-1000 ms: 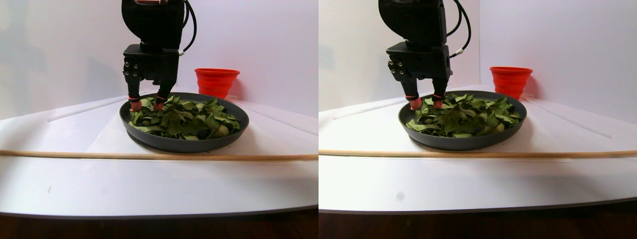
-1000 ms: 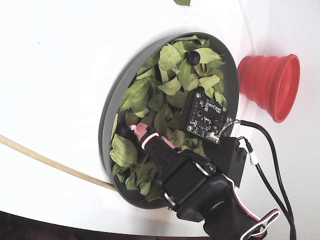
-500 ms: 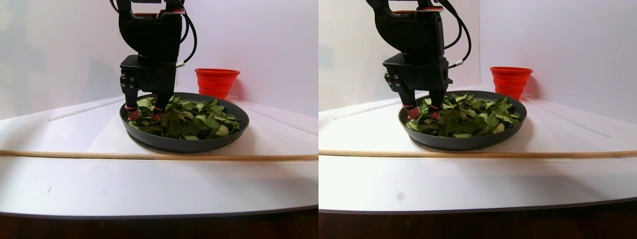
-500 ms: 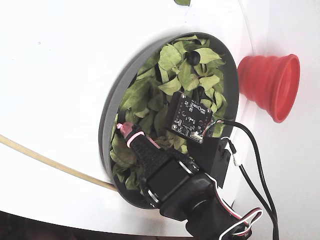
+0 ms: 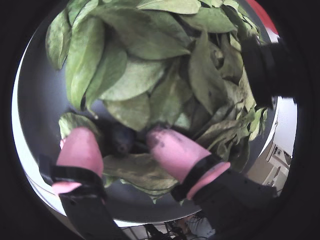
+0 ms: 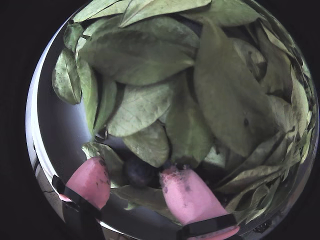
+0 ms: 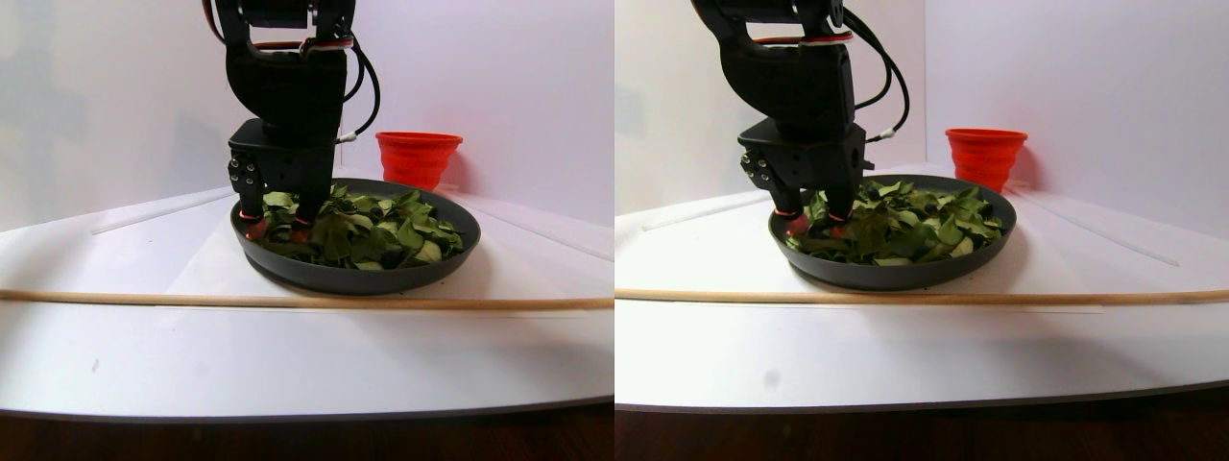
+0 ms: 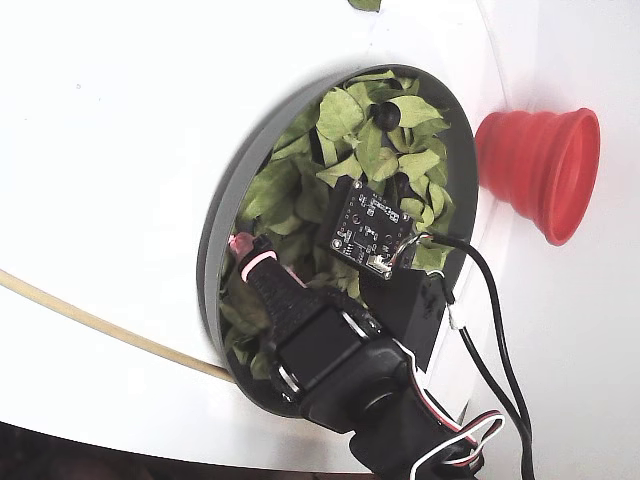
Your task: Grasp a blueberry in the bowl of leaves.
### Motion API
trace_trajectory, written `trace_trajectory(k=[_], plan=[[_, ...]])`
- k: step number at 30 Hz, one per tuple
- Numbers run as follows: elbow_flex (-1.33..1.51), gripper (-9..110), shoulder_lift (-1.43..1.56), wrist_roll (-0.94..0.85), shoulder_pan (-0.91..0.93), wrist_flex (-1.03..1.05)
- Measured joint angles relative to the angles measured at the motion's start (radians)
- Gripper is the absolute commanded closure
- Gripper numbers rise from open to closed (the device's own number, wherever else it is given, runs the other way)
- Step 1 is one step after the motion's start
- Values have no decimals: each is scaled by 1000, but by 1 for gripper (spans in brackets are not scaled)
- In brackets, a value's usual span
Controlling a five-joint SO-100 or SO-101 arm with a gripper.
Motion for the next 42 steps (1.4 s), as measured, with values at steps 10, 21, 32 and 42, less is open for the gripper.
trace_trajectory(k=[10,21,32,42], plan=[[-18,82,-58,5,2,-58],[-21,86,-74,-14,2,-69],[-21,90,-75,-25,2,-69],[-21,92,-75,-40,2,-69]])
